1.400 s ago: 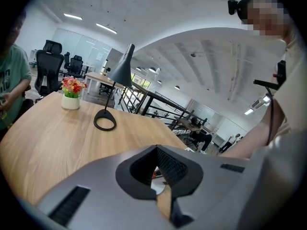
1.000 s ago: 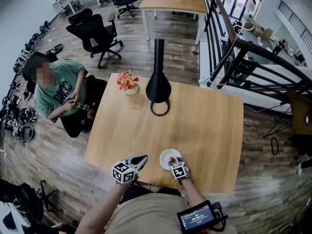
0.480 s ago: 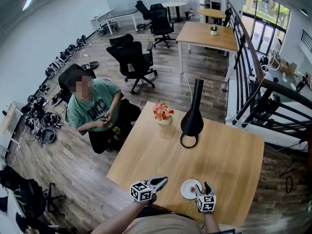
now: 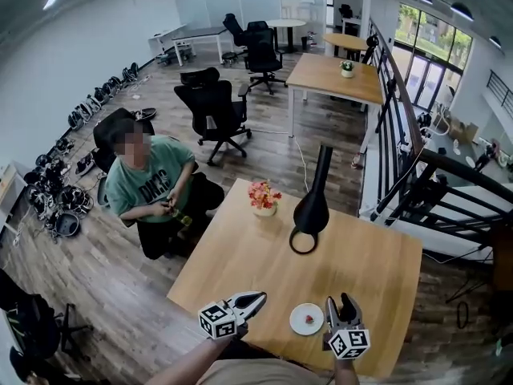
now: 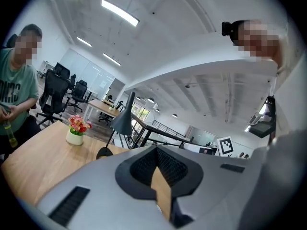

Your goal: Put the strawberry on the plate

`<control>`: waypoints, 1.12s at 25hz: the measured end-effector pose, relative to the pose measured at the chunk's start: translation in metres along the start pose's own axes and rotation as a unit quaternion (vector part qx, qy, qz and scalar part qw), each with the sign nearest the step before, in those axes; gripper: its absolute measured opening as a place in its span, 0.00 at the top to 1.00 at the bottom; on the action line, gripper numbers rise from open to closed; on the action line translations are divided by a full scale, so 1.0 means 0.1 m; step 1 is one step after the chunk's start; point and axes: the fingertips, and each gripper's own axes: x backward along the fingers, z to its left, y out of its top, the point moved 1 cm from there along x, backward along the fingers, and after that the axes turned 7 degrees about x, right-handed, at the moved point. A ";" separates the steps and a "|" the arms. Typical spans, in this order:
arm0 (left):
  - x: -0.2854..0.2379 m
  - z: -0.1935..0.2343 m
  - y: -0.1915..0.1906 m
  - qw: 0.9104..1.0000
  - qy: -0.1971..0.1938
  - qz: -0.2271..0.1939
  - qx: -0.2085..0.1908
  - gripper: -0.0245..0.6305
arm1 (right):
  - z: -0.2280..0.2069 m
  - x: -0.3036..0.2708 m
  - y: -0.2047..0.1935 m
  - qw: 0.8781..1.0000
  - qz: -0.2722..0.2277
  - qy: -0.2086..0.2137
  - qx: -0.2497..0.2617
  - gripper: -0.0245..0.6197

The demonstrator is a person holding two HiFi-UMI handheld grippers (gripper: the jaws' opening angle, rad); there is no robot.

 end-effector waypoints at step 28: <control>1.75 -0.05 0.48 0.996 -0.088 -0.023 -0.024 0.96 | 2.19 0.93 0.84 0.991 -0.065 -0.070 0.095 0.68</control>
